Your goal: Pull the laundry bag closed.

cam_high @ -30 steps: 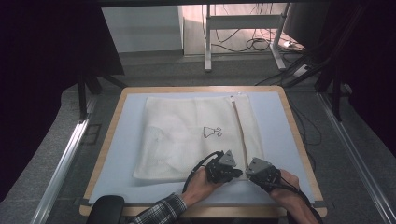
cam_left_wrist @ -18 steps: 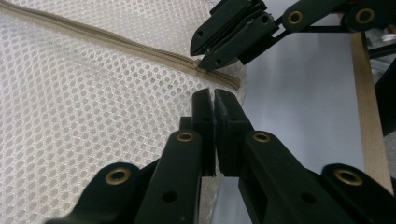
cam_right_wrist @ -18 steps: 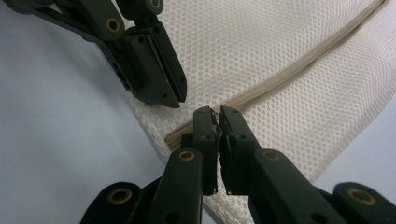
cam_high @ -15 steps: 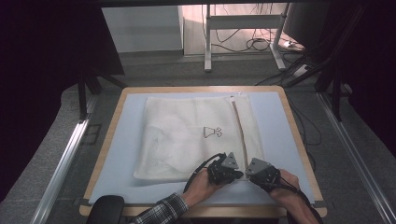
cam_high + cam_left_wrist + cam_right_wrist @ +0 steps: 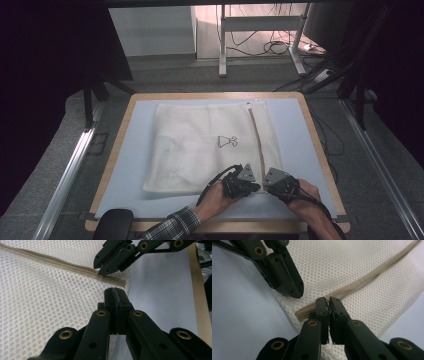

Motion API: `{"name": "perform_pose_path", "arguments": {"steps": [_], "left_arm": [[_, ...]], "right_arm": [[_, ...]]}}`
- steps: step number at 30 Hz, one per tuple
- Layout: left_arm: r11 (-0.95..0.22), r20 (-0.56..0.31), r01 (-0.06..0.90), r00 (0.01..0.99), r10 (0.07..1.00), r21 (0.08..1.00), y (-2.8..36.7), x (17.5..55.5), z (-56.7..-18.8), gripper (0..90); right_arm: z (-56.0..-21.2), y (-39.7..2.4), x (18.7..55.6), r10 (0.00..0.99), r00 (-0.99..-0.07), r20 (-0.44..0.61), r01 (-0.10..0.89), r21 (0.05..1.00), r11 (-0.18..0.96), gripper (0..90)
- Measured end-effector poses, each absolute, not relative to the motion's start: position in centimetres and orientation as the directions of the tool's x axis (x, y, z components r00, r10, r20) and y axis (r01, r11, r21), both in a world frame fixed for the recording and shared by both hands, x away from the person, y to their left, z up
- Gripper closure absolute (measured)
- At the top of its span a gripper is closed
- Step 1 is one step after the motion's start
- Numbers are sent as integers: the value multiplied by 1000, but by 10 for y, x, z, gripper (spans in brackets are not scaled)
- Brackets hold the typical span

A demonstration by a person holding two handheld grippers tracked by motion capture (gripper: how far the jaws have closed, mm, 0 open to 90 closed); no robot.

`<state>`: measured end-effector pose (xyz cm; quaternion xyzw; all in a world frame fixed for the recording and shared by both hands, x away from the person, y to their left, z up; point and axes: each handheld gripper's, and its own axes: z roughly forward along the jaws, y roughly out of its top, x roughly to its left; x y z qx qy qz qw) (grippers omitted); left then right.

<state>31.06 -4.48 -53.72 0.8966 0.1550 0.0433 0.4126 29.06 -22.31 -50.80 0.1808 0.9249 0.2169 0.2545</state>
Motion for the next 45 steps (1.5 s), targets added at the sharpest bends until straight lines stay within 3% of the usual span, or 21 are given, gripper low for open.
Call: {"name": "perform_pose_path", "arguments": {"steps": [45], "left_arm": [[-608, -29, 226, 949, 315, 761, -45, 308, -538, 899]], "right_arm": [[-509, -223, 319, 447, -778, -442, 213, 485, 849, 854]]}}
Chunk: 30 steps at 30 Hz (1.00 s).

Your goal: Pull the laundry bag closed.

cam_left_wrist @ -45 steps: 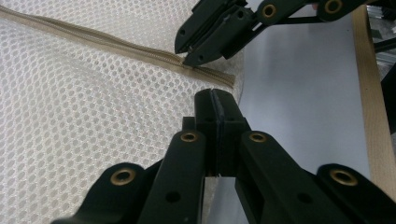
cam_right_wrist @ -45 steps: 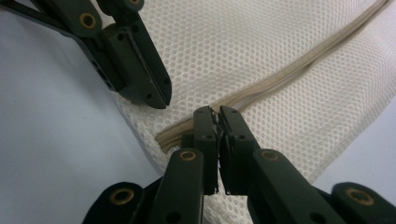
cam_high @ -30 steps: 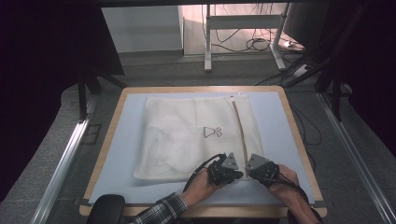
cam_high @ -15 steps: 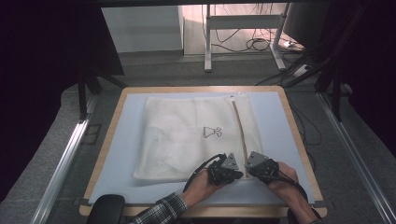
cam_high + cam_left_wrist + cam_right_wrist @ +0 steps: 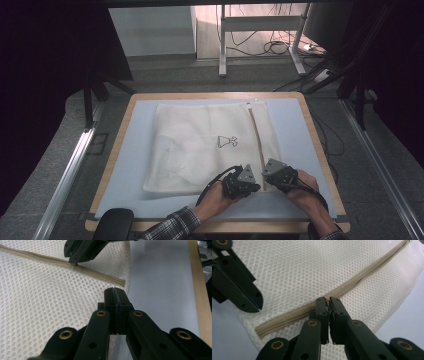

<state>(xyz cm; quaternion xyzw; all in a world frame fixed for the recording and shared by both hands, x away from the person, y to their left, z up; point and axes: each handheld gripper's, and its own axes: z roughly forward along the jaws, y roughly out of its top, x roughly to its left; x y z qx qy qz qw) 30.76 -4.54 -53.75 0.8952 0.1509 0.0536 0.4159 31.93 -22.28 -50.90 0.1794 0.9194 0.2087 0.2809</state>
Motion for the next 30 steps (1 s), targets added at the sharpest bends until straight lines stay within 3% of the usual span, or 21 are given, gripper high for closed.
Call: {"name": "perform_pose_path", "arguments": {"steps": [30], "left_arm": [[-608, -34, 231, 948, 317, 760, -45, 307, -538, 900]], "right_arm": [[-512, -219, 347, 433, -757, -489, 204, 452, 868, 851]]}}
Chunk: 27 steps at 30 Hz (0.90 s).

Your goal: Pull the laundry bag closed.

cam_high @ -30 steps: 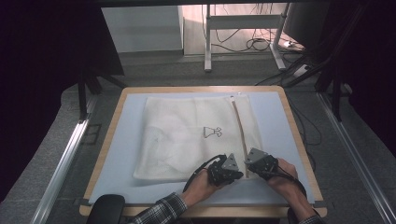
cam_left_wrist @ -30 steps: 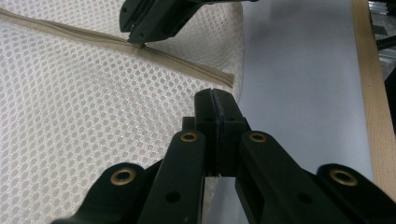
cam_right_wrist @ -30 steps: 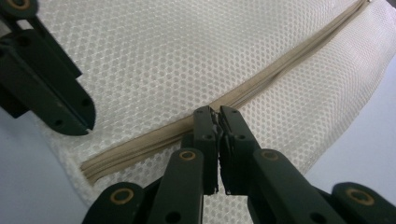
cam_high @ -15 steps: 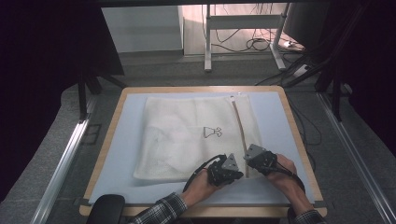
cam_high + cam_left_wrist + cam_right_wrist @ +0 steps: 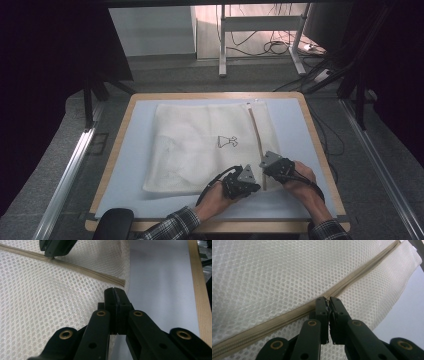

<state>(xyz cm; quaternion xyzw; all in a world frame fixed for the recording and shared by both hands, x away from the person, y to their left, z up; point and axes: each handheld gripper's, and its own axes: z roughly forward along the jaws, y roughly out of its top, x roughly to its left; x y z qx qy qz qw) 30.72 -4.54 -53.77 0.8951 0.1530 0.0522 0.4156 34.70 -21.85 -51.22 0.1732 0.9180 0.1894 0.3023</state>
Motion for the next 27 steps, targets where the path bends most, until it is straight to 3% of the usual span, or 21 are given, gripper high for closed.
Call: {"name": "perform_pose_path", "arguments": {"steps": [27], "left_arm": [[-601, -39, 233, 948, 317, 765, -46, 307, -538, 899]], "right_arm": [[-513, -219, 373, 479, -746, -461, 241, 484, 841, 849]]}}
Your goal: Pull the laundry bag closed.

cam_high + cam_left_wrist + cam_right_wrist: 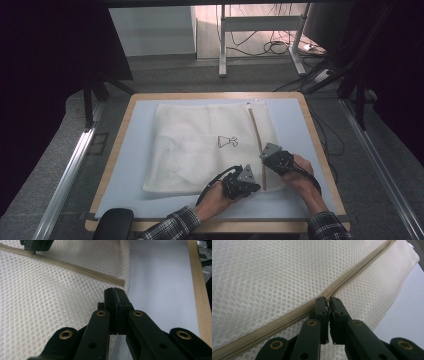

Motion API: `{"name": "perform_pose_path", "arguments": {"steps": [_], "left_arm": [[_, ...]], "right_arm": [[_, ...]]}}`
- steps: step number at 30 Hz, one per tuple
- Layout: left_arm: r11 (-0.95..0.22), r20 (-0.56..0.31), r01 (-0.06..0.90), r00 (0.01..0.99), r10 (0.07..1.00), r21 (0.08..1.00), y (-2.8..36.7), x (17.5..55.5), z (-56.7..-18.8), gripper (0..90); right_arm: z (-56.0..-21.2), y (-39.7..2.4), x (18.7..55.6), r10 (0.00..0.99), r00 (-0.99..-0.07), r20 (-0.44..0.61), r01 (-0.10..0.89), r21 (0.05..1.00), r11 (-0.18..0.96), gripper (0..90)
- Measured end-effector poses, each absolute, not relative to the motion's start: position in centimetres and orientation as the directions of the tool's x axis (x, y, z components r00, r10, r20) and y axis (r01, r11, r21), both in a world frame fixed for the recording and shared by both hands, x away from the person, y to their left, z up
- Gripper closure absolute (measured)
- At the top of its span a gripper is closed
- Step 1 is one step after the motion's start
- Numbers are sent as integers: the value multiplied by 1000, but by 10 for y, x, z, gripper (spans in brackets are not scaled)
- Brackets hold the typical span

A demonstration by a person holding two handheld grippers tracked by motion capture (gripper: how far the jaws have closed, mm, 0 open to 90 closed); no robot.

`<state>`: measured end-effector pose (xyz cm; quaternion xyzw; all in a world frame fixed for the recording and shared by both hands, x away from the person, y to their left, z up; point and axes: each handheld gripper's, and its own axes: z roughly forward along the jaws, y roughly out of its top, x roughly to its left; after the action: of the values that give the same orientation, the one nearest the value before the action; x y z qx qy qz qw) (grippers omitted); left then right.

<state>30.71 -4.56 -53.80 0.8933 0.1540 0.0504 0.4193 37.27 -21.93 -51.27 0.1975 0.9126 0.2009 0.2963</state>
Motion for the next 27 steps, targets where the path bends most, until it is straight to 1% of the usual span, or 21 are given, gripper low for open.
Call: {"name": "perform_pose_path", "arguments": {"steps": [27], "left_arm": [[-600, -41, 234, 947, 317, 765, -46, 307, -538, 899]], "right_arm": [[-513, -215, 394, 510, -726, -461, 268, 493, 828, 846]]}}
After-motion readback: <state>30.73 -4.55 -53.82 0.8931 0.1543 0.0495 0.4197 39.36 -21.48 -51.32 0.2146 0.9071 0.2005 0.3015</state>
